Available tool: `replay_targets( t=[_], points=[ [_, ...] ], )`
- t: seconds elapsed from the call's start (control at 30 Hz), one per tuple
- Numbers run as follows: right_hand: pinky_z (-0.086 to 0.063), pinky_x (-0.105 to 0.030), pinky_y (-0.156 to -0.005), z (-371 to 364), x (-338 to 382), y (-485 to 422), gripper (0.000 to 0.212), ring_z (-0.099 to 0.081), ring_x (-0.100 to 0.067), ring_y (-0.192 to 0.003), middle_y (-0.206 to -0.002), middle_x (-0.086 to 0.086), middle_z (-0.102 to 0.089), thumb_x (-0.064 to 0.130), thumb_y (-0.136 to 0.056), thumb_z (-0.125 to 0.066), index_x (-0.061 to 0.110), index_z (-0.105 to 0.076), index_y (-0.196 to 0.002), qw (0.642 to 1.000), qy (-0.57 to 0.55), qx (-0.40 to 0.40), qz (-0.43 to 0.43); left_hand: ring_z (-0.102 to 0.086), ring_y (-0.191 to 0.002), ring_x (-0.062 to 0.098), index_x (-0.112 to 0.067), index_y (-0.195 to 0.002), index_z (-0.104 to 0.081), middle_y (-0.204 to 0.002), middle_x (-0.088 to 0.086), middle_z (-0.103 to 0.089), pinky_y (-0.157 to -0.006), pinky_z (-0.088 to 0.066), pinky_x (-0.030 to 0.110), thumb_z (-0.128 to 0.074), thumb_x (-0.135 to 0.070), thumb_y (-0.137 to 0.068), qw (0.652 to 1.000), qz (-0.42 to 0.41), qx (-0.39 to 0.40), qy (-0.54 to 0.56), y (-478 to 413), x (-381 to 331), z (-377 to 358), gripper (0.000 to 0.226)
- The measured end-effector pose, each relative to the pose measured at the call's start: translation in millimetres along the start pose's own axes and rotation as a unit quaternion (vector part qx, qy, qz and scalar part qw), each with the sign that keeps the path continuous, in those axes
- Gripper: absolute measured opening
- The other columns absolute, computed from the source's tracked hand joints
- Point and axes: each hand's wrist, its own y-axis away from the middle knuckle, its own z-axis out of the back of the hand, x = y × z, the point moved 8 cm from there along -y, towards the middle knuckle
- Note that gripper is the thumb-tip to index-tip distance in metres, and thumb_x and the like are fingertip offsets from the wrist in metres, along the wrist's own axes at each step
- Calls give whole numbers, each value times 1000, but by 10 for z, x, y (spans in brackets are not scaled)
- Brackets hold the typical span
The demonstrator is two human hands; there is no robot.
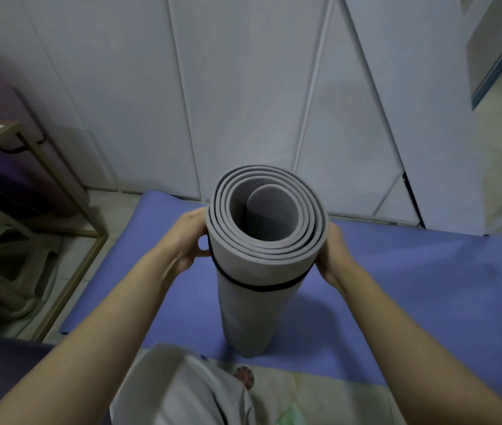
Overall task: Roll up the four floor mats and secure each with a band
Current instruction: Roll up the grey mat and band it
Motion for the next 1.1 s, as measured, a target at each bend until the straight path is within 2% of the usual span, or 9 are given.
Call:
replay_targets(
  t=[0.1,0.23,0.4,0.53,0.73,0.83,0.93,1.0,1.1],
  points=[
    [-30,-13,-38,-73,80,-24,38,-38,3,-33,-35,13,-48,-5,-94,-34,12,-50,-64,1000,-3,-19,9,-58,-71,19,-14,-91,-68,-78,3,-69,-68,-51,37,-48,-21,-97,998,-5,-59,-25,-84,-2,131,22],
    [-29,-17,-42,-146,66,-119,37,-35,-5,-42,-42,7,-47,-2,-94,-35,10,-48,-61,999,26,-19,-25,-42,-57,18,-8,-81,-58,-59,2,-56,-54,-41,30,-44,-17,-97,995,44,-79,-33,-192,210,173,23],
    [-26,-32,-57,35,-182,-180,20,-30,-17,-65,-67,-7,-42,0,-92,-37,10,-49,-78,992,74,-78,-69,-39,-65,18,-10,-88,-51,-74,9,-50,-58,-41,27,-41,-9,-96,992,75,-99,-31,-249,405,8,13],
    [-28,-29,-51,71,-340,-92,32,-31,-15,-55,-58,-5,-44,-3,-92,-39,6,-47,-62,990,64,-88,-92,-40,-67,20,-13,-77,-47,-74,10,-49,-59,-41,28,-40,-7,-97,991,74,-100,-48,-238,463,-38,22],
    [-51,-16,-62,-245,-276,28,19,-61,-11,-71,-86,-8,-67,1,-96,-45,-2,-62,-105,997,-28,49,-59,-42,-74,22,-20,-70,-39,-77,11,-47,-63,-41,38,-42,-8,-96,983,59,-159,-65,-193,498,264,30],
    [-50,-25,-78,-159,-306,13,24,-61,-19,-92,-103,-11,-66,5,-95,-44,-2,-61,-112,995,80,-9,-59,-32,-60,19,-17,-64,-33,-63,8,-37,-59,-31,36,-41,-6,-94,976,61,-195,-73,-150,521,240,33],
    [-44,-26,-63,-43,-288,133,15,-50,-22,-79,-80,-7,-56,8,-94,-43,5,-53,-83,983,146,-90,-59,-24,-52,20,-17,-57,-21,-53,7,-24,-60,-27,36,-43,-6,-91,969,49,-232,-71,-111,492,172,42],
    [-45,-25,-58,-105,-311,238,22,-48,-20,-66,-75,-9,-53,10,-97,-42,8,-52,-78,991,85,-78,-66,-26,-53,20,-17,-57,-21,-53,6,-25,-62,-28,37,-45,-10,-90,966,38,-246,-74,-82,479,142,42],
    [-57,-20,-58,-240,-339,375,22,-53,-16,-68,-89,-14,-56,9,-101,-40,-4,-58,-100,988,-98,-50,-105,-28,-57,20,-16,-57,-22,-55,7,-26,-61,-31,37,-44,-13,-92,965,20,-246,-85,-46,519,112,41]
  ],
)
